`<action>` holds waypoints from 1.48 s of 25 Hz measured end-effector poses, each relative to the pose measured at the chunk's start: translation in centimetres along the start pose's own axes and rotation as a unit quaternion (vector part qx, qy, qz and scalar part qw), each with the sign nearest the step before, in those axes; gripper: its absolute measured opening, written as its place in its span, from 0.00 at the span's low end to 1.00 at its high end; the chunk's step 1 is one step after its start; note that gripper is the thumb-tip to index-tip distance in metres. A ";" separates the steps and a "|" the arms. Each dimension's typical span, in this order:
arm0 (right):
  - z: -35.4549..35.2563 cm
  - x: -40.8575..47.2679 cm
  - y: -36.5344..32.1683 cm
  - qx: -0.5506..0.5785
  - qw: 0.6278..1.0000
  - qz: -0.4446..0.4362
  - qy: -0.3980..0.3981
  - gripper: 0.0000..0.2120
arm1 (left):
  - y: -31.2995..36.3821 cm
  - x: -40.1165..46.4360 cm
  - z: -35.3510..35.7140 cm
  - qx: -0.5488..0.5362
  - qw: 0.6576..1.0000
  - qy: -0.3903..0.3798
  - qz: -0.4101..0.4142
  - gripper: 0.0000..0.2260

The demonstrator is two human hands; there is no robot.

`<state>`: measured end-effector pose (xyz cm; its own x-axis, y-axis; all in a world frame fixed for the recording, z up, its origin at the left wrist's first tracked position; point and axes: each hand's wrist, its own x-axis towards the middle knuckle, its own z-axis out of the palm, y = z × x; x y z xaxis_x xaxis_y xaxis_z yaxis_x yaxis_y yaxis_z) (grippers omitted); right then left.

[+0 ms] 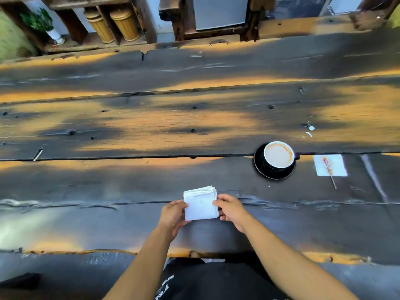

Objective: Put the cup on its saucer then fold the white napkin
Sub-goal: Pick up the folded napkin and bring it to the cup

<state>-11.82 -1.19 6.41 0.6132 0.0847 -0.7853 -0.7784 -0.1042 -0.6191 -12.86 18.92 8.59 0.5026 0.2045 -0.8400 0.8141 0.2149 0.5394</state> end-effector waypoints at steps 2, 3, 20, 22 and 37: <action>-1.6 -0.3 0.4 -0.008 1.000 0.004 0.003 0.04 | -0.8 -0.7 1.5 0.001 1.000 0.006 -0.003 0.06; -2.3 -0.4 0.6 -0.015 1.000 0.003 0.006 0.04 | -1.2 -0.9 2.2 0.002 1.000 0.008 -0.003 0.06; -9.0 -0.1 0.2 -0.070 0.996 -0.034 0.049 0.04 | -1.6 -1.3 8.8 0.031 0.998 -0.045 -0.006 0.07; -10.4 0.7 -0.8 -0.094 0.994 -0.038 0.038 0.07 | -1.6 -1.9 10.4 0.023 1.000 -0.018 -0.002 0.06; -14.0 9.5 -15.2 -0.463 0.867 -0.181 0.014 0.12 | 1.0 2.5 18.5 -0.179 0.984 0.022 -0.011 0.05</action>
<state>7.71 -12.67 8.38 0.8080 0.2560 -0.5307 -0.0995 -0.8284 -0.5512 -5.43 1.99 5.91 0.4668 0.2355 -0.8524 0.6665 0.5399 0.5141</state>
